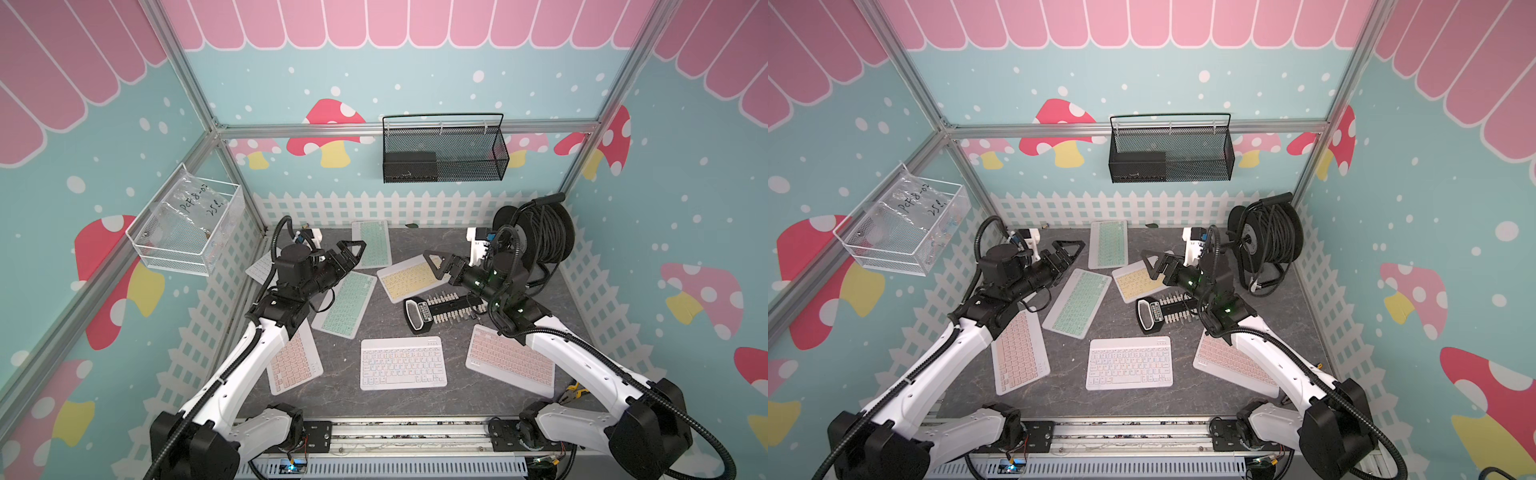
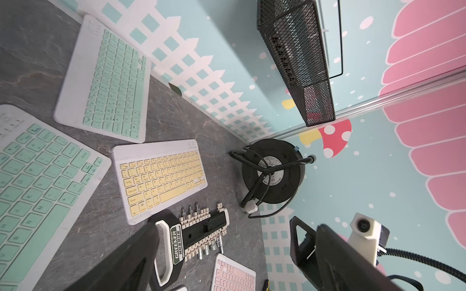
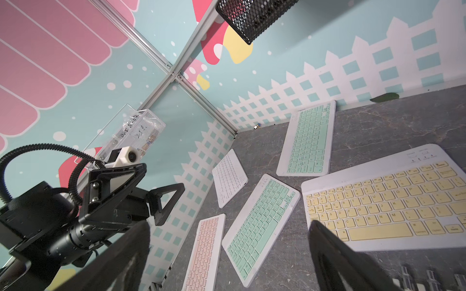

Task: Stack the numeric keypads
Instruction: Pick up the numeric keypad from the center of the board.

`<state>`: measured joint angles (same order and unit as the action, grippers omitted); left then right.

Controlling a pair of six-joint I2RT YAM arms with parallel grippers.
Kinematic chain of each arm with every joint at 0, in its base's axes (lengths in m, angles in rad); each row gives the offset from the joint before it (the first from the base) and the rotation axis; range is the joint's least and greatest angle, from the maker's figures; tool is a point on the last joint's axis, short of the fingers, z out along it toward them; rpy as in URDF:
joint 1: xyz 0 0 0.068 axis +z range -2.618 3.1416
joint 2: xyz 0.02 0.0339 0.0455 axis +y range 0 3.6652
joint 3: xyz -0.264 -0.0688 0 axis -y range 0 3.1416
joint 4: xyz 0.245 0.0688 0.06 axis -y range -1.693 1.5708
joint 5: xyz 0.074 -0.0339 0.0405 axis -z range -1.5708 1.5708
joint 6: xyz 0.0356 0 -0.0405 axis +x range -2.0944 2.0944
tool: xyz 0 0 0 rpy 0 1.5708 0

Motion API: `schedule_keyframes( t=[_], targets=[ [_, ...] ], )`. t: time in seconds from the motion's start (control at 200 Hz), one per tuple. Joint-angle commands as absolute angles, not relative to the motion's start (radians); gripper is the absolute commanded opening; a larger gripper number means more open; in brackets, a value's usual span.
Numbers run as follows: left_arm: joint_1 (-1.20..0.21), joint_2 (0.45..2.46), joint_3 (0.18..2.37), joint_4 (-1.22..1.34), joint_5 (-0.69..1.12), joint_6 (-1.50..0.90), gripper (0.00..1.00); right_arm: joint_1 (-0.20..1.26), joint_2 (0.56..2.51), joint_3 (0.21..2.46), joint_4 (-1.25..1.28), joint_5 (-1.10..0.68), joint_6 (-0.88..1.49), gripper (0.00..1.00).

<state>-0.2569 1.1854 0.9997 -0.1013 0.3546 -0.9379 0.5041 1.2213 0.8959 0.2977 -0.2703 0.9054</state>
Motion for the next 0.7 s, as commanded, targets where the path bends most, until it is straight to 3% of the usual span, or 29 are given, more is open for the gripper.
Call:
schedule_keyframes(
  t=[0.0, 0.32, 0.505, 0.695],
  targets=[
    [-0.244, 1.260, 1.070, -0.211, 0.423, -0.895, 1.00, 0.501, 1.265, 0.929, 0.237, -0.261, 0.956, 1.00],
    [-0.242, 1.206, 1.144, -0.674, 0.146, -0.563, 1.00, 0.502, 1.362, 1.107, -0.314, 0.088, 0.934, 1.00],
    [-0.273, 1.212, 1.103, -0.700, 0.189, -0.512, 0.99, 0.502, 1.351, 1.101, -0.568, 0.242, 0.981, 1.00],
    [-0.377, 1.278, 1.114, -0.699, 0.247, -0.464, 0.99, 0.483, 1.348, 1.054, -0.672, 0.274, 1.025, 1.00]
  ],
)
